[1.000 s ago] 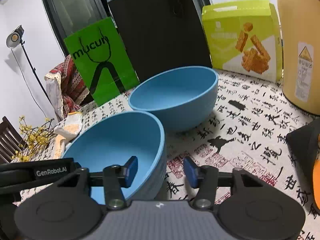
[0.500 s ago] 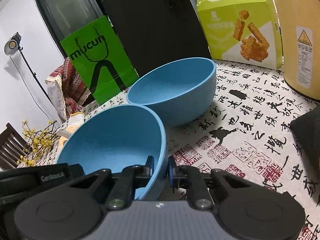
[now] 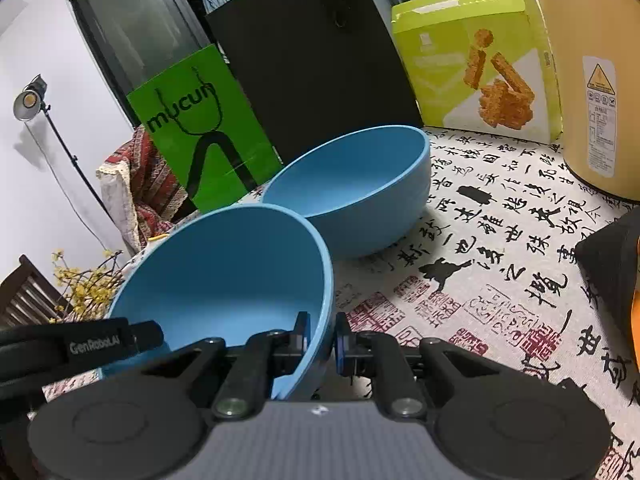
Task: Organize plates and bowls
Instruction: 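Lift the blue bowl with both tools away from the other bowl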
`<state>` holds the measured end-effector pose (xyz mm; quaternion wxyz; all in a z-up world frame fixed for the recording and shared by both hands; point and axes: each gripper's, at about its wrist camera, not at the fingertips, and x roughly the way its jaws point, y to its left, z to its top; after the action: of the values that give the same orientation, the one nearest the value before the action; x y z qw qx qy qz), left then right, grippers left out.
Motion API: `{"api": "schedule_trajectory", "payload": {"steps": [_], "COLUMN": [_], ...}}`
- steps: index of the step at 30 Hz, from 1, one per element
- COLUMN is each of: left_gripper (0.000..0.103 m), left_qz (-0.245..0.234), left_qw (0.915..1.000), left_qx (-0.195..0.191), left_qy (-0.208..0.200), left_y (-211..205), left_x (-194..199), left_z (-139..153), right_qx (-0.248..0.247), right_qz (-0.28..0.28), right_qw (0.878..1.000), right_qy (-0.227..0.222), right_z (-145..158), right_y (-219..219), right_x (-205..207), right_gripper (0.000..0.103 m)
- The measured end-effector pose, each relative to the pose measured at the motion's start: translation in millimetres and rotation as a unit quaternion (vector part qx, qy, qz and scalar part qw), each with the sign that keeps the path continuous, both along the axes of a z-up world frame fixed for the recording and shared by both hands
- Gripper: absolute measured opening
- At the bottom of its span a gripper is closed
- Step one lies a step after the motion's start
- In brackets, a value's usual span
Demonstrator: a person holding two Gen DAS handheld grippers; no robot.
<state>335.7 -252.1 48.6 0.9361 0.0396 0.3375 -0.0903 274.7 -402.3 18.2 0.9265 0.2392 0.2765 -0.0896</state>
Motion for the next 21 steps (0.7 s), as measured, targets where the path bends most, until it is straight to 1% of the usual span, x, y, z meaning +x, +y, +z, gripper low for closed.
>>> {"api": "schedule_trajectory", "payload": {"steps": [8,16,21], "left_gripper": [0.011,0.012,0.012], "left_qz": [-0.001,0.005,0.007], "left_qw": [0.9997,0.9997,0.9996], "left_qx": [-0.008,-0.011,-0.009], "left_qy": [-0.022,-0.020,-0.027], "left_y": [10,24,30], "left_x": [-11,-19,-29], "left_z": [18,26,32], "right_qx": [-0.012,-0.010,-0.019], "right_qz": [0.003,0.007,0.008], "right_qw": [1.000,0.999,0.999], "right_qy": [-0.023,-0.032,-0.034], "right_z": [14,25,33], "right_y": [12,23,33], "right_x": [-8,-13,-22], "right_gripper": [0.012,0.012,0.012]}}
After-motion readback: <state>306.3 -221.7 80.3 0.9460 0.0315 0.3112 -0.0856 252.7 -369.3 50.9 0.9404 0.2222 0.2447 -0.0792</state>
